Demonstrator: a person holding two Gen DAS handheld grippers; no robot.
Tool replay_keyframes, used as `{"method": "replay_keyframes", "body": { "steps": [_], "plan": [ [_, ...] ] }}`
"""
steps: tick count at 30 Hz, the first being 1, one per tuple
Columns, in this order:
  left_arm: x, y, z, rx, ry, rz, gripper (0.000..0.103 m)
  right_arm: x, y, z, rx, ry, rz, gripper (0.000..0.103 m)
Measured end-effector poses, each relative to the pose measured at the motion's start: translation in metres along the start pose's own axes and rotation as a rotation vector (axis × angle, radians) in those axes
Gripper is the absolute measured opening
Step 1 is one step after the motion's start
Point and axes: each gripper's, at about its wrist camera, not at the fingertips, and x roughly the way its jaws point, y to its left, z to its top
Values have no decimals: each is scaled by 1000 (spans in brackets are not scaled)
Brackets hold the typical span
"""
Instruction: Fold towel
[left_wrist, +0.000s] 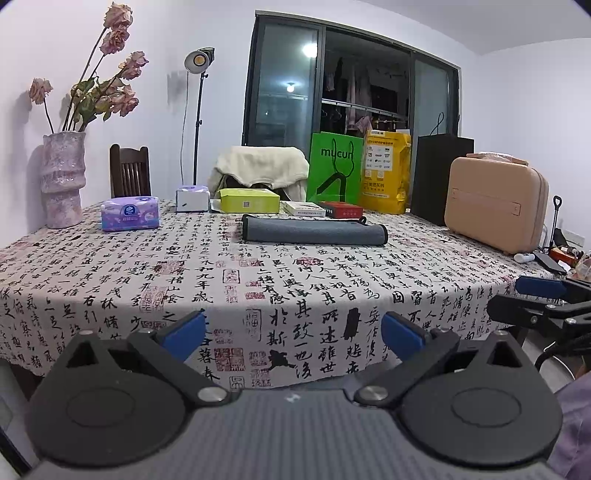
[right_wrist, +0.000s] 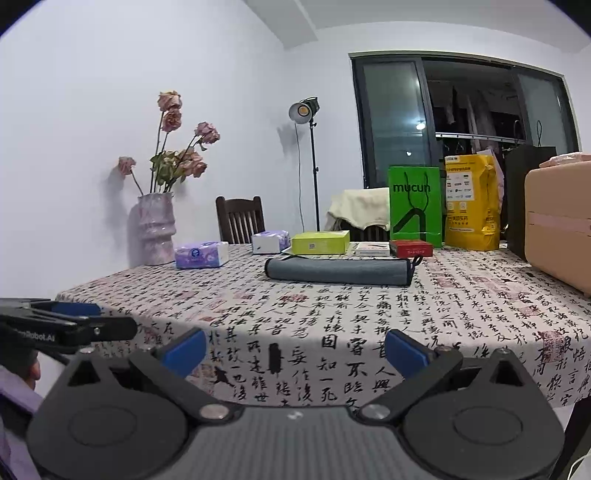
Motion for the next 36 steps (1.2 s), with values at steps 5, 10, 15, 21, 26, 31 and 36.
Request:
{"method": "replay_keyframes", "body": {
  "steps": [5,10,15,21,26,31,36],
  "plan": [
    [-1,-4,1,15,-9,-7,103,-2,1,0,7,3,1,103],
    [-3,-5,0,18,-15,-2,103,-4,-1,-1,22,-4,-7,103],
    [-4,-3,1,17,-19,-1,103,-5,1,0,17,-9,3,103],
    [-4,-3,1,17,-21,-1,103,-4,0,-1,25,-5,7,103],
    [-5,-5,1,21,-27,-1,103,-4,0,-1,23,-6,3,103],
    [-5,-6,1,23,-27,-2,103,-4,0,-2,24,-6,5,103],
    [-5,-5,1,22,-25,-4,103,-3,0,-2,26,-5,6,103]
  ]
}}
